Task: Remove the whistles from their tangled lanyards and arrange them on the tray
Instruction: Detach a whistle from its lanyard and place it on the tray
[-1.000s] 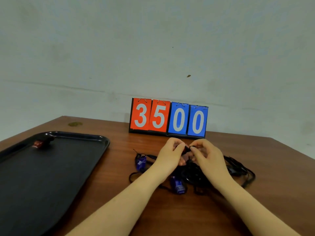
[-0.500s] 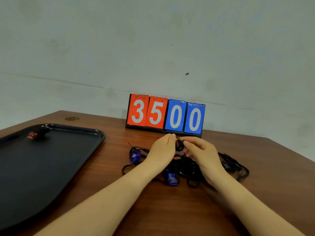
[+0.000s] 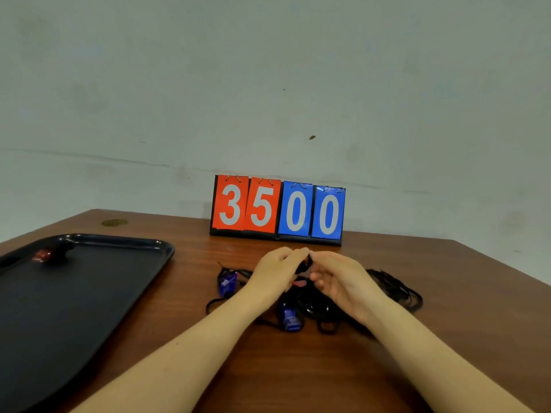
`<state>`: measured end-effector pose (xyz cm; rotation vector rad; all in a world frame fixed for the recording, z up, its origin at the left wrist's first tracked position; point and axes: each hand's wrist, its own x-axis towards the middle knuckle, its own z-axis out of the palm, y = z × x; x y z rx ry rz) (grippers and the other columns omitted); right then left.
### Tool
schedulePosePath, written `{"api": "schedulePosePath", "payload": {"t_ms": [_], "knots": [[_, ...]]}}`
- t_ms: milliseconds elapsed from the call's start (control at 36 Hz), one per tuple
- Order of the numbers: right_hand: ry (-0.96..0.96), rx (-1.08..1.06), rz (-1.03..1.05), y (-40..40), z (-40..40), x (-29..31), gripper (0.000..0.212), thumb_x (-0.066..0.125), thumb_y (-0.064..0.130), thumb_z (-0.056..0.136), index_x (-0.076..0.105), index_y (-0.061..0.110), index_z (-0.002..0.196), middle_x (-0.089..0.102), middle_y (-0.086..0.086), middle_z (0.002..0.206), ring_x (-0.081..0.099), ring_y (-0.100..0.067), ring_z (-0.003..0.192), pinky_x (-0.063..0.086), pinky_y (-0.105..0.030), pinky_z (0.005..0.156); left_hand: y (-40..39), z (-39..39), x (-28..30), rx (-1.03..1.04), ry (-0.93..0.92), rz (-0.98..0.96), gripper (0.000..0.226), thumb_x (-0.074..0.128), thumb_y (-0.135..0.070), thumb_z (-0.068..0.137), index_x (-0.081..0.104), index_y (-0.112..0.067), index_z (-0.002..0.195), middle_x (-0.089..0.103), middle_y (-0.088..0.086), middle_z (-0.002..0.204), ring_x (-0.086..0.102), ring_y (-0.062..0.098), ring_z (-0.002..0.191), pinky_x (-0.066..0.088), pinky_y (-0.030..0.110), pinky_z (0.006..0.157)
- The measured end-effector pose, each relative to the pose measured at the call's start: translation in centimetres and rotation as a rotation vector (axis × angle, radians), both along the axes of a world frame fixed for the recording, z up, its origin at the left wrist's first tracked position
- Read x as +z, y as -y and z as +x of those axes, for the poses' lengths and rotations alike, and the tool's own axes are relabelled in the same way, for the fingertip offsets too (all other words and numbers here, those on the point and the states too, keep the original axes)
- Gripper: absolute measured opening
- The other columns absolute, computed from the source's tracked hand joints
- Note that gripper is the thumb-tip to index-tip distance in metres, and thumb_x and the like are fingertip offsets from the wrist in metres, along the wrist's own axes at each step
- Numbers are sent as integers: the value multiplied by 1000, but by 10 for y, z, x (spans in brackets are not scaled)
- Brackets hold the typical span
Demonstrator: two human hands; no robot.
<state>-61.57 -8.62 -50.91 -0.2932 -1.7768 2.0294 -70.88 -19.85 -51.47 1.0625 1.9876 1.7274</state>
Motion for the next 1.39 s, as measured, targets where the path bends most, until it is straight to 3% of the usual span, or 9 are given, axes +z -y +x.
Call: {"api": "schedulePosePath", "payload": {"t_ms": [139, 306, 417, 611, 806, 1028, 1111, 1250, 1389], "knots": [[-14, -78, 54, 3, -1, 0, 21, 64, 19, 91, 69, 4, 104, 70, -11, 90, 65, -18, 78, 53, -26, 70, -3, 4, 3, 15, 84, -30, 29, 42, -39, 101, 60, -15, 105, 52, -6, 66, 46, 4, 51, 35, 15, 47], [5, -172, 200, 8, -1, 0, 13, 64, 15, 90, 70, 7, 99, 72, -11, 90, 68, -17, 73, 54, -22, 64, -3, 8, 2, 60, 16, -164, 33, 34, -47, 102, 53, -22, 113, 55, -3, 76, 48, 8, 59, 37, 21, 53], [19, -131, 69, 6, 0, -1, 17, 63, 14, 90, 70, 3, 102, 70, -15, 93, 67, -16, 75, 53, -22, 65, -3, 5, 0, 5, 136, -136, 41, 42, -53, 97, 58, -19, 112, 52, -7, 62, 43, 6, 50, 35, 19, 48], [-33, -80, -182, 7, 1, 2, 16, 62, 6, 89, 68, -3, 101, 66, -8, 73, 63, -13, 64, 53, -20, 58, -4, 5, 0, -11, 232, -60, 31, 47, -45, 98, 61, -18, 103, 51, -13, 40, 41, 4, 40, 33, 14, 40], [16, -209, 267, 15, 1, 1, 13, 67, 17, 88, 69, 14, 101, 74, -7, 83, 69, -13, 69, 53, -19, 63, -2, 5, 3, -9, 319, -13, 44, 46, -38, 99, 53, -7, 130, 48, -4, 54, 46, 2, 35, 35, 13, 40], [-22, -230, 236, 15, 2, 3, 12, 60, 11, 92, 70, 5, 95, 69, -8, 73, 64, -15, 67, 52, -21, 63, -4, 8, 10, 19, 372, 7, 37, 49, -34, 98, 58, -6, 120, 51, -4, 50, 41, 5, 35, 32, 17, 40], [-16, -227, 215, 16, 2, 5, 13, 59, 10, 93, 69, 2, 95, 67, -8, 70, 62, -14, 62, 51, -20, 58, 0, 11, 9, 8, 311, 60, 22, 48, -29, 99, 61, -11, 101, 52, -9, 42, 41, 2, 30, 30, 15, 38], [-13, -197, 262, 21, 4, 7, 16, 55, 11, 95, 67, 1, 96, 67, -7, 68, 61, -9, 57, 51, -20, 58, 3, 10, 4, 64, 165, 171, 25, 51, -25, 97, 58, -13, 76, 53, 7, 69, 42, 0, 39, 34, 13, 41], [-82, -233, 416, 25, 7, 10, 9, 59, 10, 92, 68, 7, 94, 69, -11, 74, 62, -9, 57, 51, -16, 55, 5, 19, 11, 17, 253, 258, 28, 44, -22, 100, 52, -12, 75, 48, -7, 51, 44, 2, 34, 34, 10, 38]]}}
